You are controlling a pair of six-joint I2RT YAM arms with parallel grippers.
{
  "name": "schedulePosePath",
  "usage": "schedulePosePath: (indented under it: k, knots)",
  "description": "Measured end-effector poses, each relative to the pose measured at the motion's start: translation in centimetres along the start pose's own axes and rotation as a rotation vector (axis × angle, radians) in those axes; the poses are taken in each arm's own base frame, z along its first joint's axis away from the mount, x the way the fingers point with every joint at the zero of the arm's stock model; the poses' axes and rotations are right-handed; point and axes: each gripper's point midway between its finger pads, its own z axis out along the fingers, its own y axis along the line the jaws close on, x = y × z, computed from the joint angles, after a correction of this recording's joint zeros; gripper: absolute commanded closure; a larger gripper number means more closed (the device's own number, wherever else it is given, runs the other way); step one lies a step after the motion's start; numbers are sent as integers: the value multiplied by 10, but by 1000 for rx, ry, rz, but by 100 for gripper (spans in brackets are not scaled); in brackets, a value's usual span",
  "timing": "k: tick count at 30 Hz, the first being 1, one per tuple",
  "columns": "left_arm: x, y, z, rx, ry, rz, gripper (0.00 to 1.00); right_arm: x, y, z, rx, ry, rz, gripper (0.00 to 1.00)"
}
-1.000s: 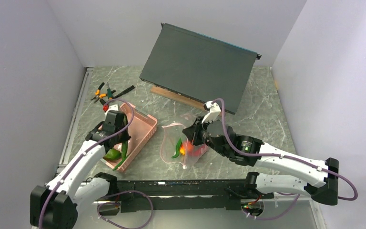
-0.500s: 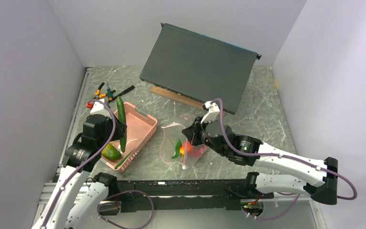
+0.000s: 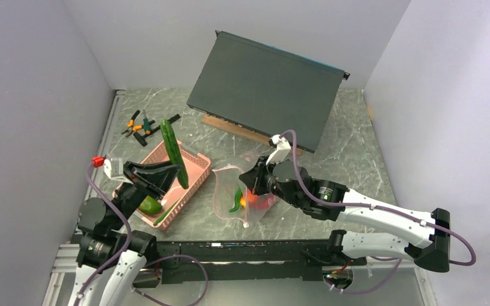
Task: Place the food in the zip-top bag and seal the zipper
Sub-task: Place the fake vegetable in the zipper food storage bag.
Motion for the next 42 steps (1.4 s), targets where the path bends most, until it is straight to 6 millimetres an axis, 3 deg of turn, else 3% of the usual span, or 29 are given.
schedulePosePath:
  k: [5,11,18,30,33,34,36,39,42]
  knots:
    - [10,-27,6,276,-90,35,89,-3,12,0,-34,0,113,100]
    - [33,-37,3,489,-150,39,89,-10,25,0,-69,1,200,100]
    - [14,-77,-14,716,-242,111,90,-22,38,-2,-105,-10,228,100]
    - [31,-97,-15,824,-172,137,88,-30,40,-1,-112,-23,252,100]
    - [40,-93,-6,799,-147,144,78,-32,42,-2,-117,-22,254,100]
    - [43,-90,-1,784,-137,145,71,-32,42,-2,-118,-23,254,100]
    - [50,-82,9,748,-117,143,44,-33,42,-2,-121,-23,255,100]
    - [57,-71,23,693,-96,135,24,-34,43,-2,-122,-23,257,100]
    - [61,-64,30,653,-85,120,16,-35,42,-3,-122,-26,258,100]
